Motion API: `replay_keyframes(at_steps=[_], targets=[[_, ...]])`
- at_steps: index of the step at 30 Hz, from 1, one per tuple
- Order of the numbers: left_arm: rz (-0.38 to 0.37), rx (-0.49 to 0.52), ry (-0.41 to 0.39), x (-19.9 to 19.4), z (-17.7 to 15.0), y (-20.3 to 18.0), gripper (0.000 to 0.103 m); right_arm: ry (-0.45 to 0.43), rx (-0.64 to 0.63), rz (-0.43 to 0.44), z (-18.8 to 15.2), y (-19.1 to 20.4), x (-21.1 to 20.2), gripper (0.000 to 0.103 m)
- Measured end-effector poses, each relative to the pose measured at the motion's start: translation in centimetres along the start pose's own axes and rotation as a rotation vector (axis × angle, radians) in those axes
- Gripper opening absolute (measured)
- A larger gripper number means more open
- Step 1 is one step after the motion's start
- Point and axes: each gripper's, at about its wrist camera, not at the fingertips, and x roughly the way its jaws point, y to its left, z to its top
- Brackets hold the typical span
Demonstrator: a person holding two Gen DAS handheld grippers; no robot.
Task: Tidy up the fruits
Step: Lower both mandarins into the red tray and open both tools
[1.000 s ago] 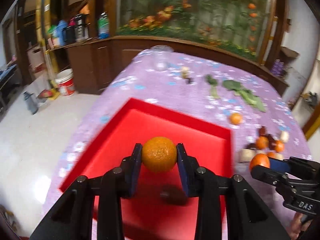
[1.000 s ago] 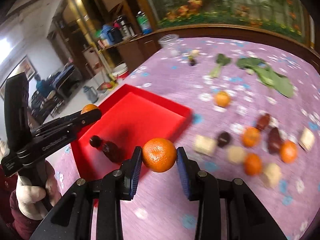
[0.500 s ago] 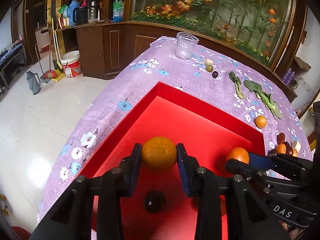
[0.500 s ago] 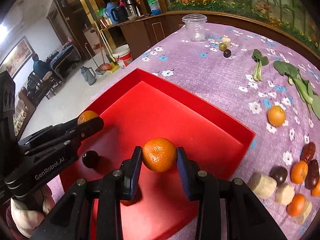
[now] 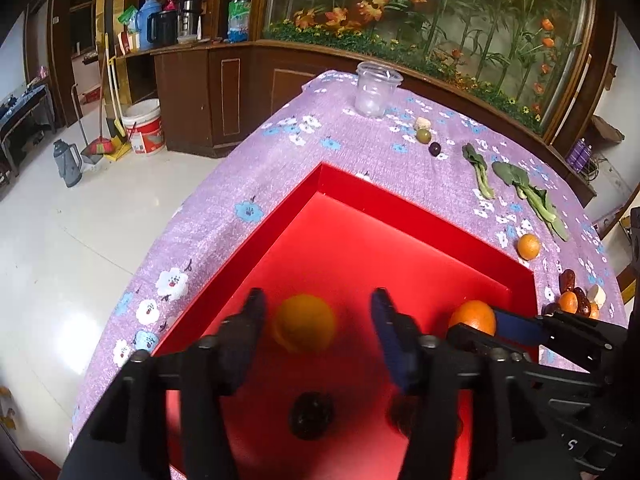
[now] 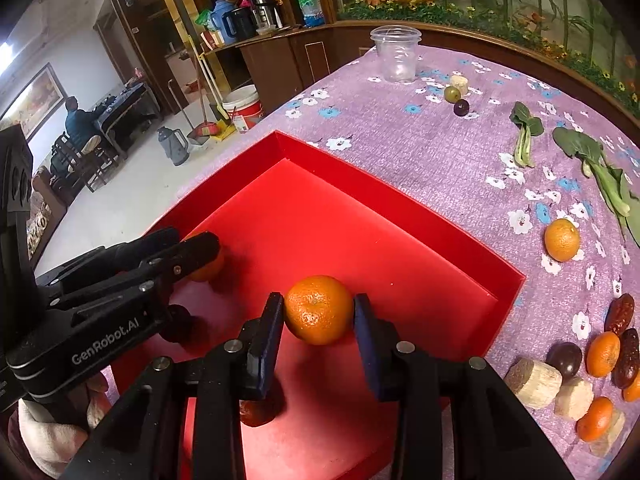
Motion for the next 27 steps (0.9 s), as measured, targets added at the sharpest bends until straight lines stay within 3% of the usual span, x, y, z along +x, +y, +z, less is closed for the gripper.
replay_keyframes(at_steps=[9,12,16,22,27], targets=[[-0.007,-0.031,-0.049,-2.4,0.2,-0.1,0.059,-0.093,0.049,-0.026,-0.2,-1.7,-4.2,0.043],[-0.002,-0.078,-0.08,-3.9,0.1,0.4,0.068,-0.104,0.106,-0.052,-0.8,-3.5,-5.5,0.043],[0.011,-0.151,-0.109,-5.2,-0.5,1.2,0.072,-0.059,0.171,-0.097,-2.0,-5.3,-5.2,0.043],[0.088,-0.143,-0.17,-6.8,-1.4,0.8,0.073,0.022,0.209,-0.079,-3.2,-5.4,-2.7,0.043],[0.042,-0.159,-0.187,-7.5,-1.6,1.5,0.079,0.055,0.141,-0.11,-3.1,-4.6,-1.5,0.036]])
